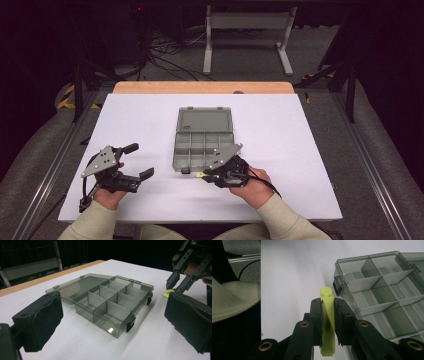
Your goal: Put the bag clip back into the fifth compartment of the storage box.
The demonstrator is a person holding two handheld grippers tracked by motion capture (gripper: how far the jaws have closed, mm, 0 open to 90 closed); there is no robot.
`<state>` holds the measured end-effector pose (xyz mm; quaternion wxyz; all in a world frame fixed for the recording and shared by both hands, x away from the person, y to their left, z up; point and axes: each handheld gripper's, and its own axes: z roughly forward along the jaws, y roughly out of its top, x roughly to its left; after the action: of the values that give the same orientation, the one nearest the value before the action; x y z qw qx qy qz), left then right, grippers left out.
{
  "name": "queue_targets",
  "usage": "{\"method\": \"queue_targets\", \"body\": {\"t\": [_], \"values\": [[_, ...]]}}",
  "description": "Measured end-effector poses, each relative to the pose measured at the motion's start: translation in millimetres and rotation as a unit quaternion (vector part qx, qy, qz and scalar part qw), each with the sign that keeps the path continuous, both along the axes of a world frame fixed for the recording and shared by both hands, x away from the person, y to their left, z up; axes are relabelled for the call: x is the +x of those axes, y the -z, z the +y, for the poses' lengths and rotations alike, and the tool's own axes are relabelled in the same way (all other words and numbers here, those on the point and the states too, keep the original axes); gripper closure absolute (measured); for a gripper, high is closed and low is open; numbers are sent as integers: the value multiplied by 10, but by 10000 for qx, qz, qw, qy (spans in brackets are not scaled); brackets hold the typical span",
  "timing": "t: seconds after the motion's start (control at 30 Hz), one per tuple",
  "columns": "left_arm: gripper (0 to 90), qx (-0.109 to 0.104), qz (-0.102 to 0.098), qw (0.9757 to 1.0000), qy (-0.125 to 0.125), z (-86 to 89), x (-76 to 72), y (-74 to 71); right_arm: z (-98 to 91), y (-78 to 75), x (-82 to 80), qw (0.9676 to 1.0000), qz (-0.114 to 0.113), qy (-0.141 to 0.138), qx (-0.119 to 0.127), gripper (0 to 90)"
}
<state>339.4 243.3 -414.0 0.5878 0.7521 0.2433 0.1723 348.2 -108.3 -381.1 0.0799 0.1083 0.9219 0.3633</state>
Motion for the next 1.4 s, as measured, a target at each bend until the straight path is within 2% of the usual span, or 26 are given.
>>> {"method": "queue_targets", "body": {"t": [0.43, 0.83, 1.4], "values": [[26, -8, 19, 10000, 6, 6, 2, 1, 84, -135, 132, 9997, -62, 72, 244, 778], [26, 14, 0, 10000, 14, 9, 9, 3, 300, -220, 348, 9995, -153, 216, 192, 778], [26, 18, 20, 10000, 22, 6, 16, 8, 503, -190, 569, 9990, -120, 396, 154, 778]]}}
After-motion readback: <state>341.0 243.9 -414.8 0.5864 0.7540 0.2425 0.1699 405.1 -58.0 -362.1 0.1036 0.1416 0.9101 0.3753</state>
